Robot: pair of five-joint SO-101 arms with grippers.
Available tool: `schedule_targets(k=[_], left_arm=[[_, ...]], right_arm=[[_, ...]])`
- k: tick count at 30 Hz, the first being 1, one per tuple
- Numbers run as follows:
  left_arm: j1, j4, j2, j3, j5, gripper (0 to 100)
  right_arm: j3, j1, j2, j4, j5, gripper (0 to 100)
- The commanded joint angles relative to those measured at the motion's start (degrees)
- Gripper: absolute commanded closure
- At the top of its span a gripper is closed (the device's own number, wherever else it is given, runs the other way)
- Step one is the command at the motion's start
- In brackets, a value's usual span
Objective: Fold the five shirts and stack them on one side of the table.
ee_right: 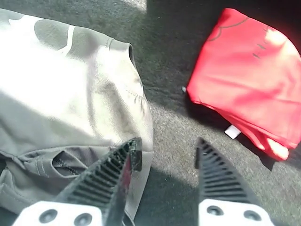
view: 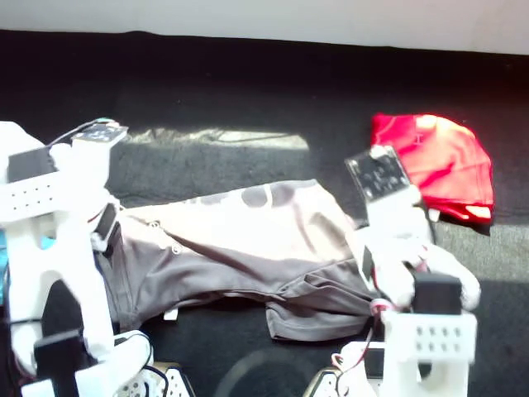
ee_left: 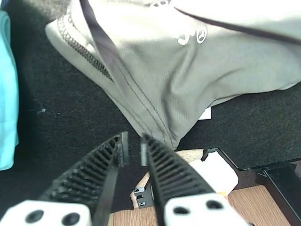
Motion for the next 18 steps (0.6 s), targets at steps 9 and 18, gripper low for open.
schedule_targets(k=[9,18], left_arm=[[9.4,-6.6,22.8,-0.4,10.2,99],[6.8,-6.3,37.8,-8.9,10.0,99]], right_arm=[[-9.5,-9.6,37.3,-16.0,-12.5,99.1],[-25.3,-8.1,64.7,-16.1,-14.1,99.1]])
